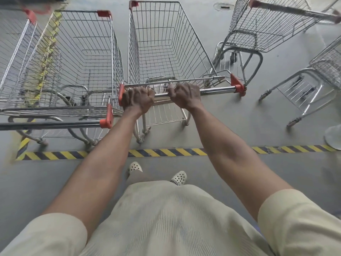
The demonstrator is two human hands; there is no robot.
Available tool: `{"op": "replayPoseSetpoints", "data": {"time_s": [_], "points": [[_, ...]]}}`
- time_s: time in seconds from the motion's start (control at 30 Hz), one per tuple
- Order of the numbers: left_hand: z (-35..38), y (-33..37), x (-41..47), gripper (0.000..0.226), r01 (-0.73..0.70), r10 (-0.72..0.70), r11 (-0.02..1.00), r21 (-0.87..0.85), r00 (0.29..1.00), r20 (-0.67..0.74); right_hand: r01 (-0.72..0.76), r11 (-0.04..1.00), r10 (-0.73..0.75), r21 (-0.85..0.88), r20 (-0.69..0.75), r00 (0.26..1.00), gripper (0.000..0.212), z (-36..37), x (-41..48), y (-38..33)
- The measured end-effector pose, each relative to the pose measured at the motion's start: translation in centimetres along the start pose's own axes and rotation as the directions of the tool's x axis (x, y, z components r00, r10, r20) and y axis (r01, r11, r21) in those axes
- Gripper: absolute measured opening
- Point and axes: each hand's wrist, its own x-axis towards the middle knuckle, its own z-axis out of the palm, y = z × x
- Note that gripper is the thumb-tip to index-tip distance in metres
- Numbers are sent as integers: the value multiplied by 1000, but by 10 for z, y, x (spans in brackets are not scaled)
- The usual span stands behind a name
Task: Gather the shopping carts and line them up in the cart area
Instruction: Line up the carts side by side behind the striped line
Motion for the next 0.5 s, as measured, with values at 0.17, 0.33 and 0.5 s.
{"op": "replayPoseSetpoints", "data": {"time_s": [0.17,0.33,0.5], "points": [[-4,12,-1,57,7,-7,1000,1,1000,-5,-44,999,44,12,-7,999,65,-3,-3,12],[-4,14,-3,54,10,-10,1000,-11,1000,0,-227,971,219,-71,-102,970,82,2,-18,73],[-10,21,0,51,44,-44,998,51,999,12,-326,945,317,-33,-155,936,80,-4,-16,106]]}}
